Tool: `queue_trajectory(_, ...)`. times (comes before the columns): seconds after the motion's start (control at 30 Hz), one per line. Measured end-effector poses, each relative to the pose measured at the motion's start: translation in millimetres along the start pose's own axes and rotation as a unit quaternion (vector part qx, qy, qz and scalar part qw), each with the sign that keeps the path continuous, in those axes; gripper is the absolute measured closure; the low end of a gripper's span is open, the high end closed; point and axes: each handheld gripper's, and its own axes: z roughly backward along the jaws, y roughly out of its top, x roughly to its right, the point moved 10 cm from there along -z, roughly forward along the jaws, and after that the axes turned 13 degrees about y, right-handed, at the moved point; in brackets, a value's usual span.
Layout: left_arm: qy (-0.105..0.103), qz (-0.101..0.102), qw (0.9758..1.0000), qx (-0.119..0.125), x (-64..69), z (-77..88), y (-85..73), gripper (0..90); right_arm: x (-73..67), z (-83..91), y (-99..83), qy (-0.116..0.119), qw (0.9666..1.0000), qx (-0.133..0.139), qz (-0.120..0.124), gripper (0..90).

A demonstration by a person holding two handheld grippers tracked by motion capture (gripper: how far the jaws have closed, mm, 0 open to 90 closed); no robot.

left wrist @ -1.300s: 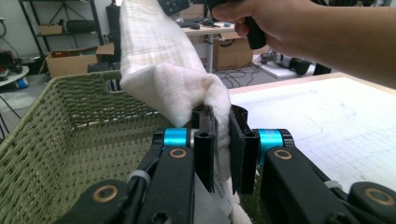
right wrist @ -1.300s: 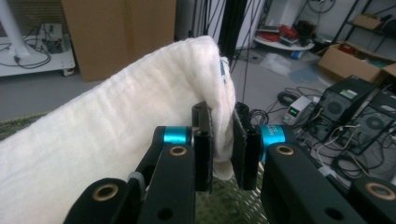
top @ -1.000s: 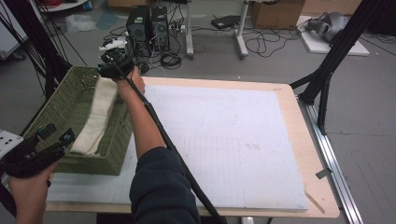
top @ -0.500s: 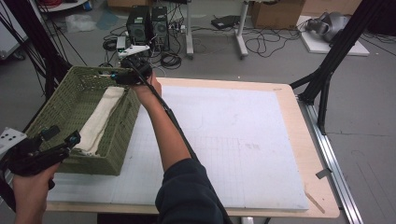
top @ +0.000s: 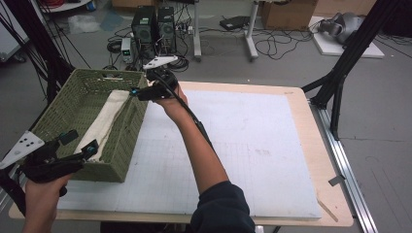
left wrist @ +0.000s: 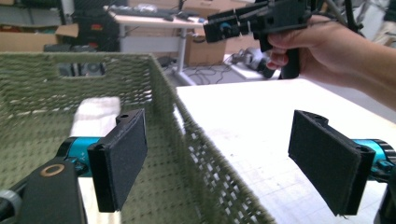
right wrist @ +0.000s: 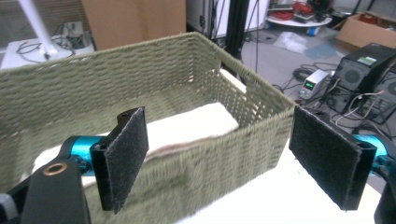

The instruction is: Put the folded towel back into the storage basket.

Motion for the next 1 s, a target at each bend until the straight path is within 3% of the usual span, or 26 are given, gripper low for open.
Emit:
queue_trajectory(0.13, -0.010, -0.018, 0.9998, -0.001, 6.8, -2.9, -1.8, 19.8, -1.2, 16.9, -9.6, 0.002, 0.9999, -0.010, 0.004, 16.9)
queue_trajectory(0.27, -0.034, -0.010, 0.9994, -0.001, 16.9, -5.2, -1.6, 19.7, -0.1, 34.7, -18.9, -0.002, 0.9999, -0.016, 0.003, 16.5)
queue_trajectory(0.43, -0.046, -0.007, 0.9989, 0.000, 25.1, -8.5, -0.9, 20.0, 0.5, 58.2, -33.8, -0.012, 0.9998, -0.017, 0.007, 16.4)
queue_trajectory(0.63, -0.072, -0.010, 0.9974, 0.001, 42.9, -16.8, -0.8, 20.1, 2.7, 85.8, -51.4, -0.025, 0.9996, -0.010, -0.002, 16.4)
queue_trajectory(1.0, -0.115, -0.037, 0.9927, 0.004, 75.5, -28.8, -3.1, 20.1, 0.2, 138.9, -85.1, -0.062, 0.9980, -0.014, 0.007, 16.5)
